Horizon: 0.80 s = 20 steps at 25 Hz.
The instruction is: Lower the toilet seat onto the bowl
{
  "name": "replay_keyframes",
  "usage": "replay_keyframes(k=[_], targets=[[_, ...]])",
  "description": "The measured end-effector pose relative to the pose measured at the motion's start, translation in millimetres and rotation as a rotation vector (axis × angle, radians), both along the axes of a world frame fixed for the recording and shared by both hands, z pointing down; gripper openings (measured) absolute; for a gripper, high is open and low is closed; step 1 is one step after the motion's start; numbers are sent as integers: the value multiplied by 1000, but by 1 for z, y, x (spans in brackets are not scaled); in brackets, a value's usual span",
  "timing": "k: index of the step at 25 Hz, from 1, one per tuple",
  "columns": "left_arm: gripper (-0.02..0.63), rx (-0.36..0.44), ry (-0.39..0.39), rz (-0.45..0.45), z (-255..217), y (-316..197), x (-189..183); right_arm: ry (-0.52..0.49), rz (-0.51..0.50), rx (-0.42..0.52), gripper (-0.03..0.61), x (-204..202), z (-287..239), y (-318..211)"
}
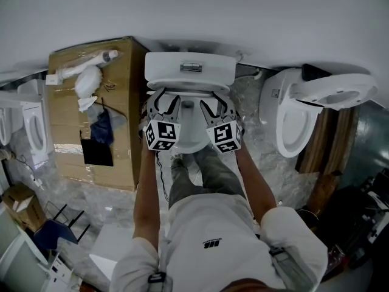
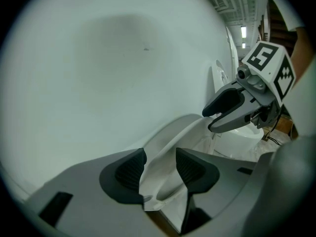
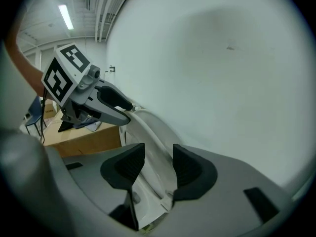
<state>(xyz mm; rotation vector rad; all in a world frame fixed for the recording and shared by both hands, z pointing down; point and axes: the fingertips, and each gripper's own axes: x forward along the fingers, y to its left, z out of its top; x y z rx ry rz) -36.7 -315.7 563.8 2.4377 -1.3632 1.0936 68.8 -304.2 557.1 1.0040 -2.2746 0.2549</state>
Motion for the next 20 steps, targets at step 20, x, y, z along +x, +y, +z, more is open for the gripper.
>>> replay_keyframes(k=[20], targets=[[176,-14,26,3,4,23,1,17,85,41,124,6,3,16]])
